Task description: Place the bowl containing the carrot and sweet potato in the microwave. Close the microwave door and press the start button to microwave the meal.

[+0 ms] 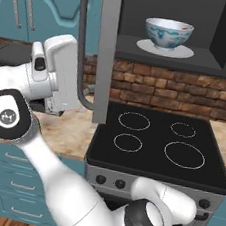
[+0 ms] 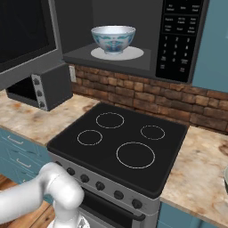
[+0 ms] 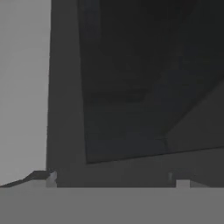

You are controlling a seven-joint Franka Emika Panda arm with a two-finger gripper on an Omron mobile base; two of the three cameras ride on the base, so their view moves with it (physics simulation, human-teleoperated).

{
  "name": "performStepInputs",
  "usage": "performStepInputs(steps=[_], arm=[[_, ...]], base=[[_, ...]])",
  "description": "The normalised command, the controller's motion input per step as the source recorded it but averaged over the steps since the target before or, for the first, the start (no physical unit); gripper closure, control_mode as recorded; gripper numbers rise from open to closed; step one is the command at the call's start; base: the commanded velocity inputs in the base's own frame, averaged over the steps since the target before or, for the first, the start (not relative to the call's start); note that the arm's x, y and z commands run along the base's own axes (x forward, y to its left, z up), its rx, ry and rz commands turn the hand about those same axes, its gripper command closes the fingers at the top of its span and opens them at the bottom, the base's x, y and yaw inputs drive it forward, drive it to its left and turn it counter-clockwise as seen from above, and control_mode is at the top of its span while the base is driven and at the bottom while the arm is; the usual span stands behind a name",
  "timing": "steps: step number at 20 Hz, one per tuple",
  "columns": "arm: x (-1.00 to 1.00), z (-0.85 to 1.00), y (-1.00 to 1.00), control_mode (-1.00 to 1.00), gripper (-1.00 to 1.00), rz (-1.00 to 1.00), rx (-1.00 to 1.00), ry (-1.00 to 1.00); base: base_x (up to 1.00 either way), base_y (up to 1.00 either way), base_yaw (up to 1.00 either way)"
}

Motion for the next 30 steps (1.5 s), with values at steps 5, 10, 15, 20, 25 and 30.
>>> performStepInputs(steps=[5, 10, 15, 20, 25, 30], arm=[[-0.55, 0.00, -1.00, -1.00, -1.00, -0.09, 0.00, 0.00], [-0.04, -0.03, -1.00, -1.00, -1.00, 0.00, 0.00, 0.01], [0.20, -0.02, -1.00, -1.00, -1.00, 0.00, 0.03, 0.03], [0.51, 0.00, -1.00, -1.00, -1.00, 0.01, 0.10, 0.06], [0.90, 0.00, -1.00, -1.00, -1.00, 0.02, 0.17, 0.17], [0.95, 0.00, -0.85, -1.00, -1.00, 0.00, 0.14, 0.21]], base=[[0.00, 0.00, 0.00], [0.00, 0.00, 0.00], [0.00, 0.00, 0.00], [0.00, 0.00, 0.00], [0.00, 0.00, 0.00], [0.00, 0.00, 0.00]])
